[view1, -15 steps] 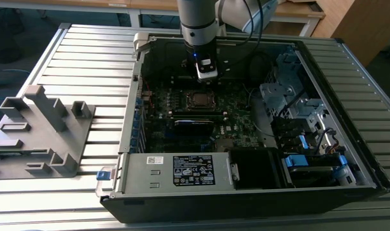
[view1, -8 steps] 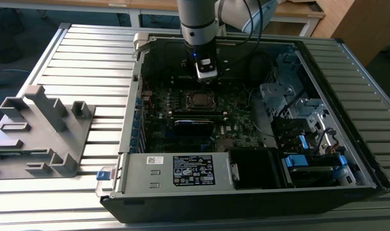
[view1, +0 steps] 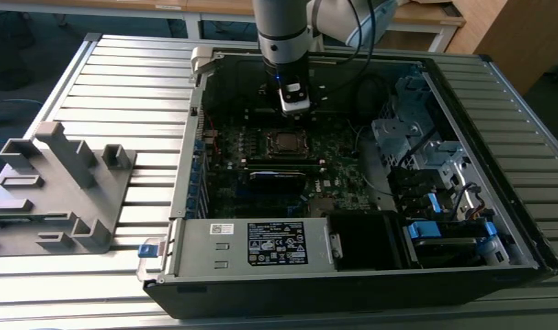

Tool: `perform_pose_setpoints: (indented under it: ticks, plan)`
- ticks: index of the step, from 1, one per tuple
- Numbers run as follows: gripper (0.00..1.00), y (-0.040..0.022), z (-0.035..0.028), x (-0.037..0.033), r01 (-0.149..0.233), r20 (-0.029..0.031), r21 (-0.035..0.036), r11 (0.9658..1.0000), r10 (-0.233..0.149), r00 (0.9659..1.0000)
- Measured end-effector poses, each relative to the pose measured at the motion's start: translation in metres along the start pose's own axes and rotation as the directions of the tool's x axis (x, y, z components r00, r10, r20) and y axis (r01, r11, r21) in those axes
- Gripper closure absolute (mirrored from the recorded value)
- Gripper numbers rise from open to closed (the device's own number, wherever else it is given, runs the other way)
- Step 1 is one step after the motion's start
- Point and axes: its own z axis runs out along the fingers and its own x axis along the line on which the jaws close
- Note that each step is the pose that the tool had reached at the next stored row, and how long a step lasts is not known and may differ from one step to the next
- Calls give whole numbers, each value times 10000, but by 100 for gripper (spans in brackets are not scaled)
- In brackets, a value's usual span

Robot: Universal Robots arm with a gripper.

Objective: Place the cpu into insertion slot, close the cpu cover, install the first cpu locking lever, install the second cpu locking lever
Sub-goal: 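Install the first cpu locking lever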

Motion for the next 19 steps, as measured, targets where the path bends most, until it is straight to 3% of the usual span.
perform_pose_setpoints:
  ticks: [9,19]
  plan:
    - [90,-1,1,2,0,3,7,10000,0,10000]
    - [90,-10,21,2,29,64,142,9999,-30,10000]
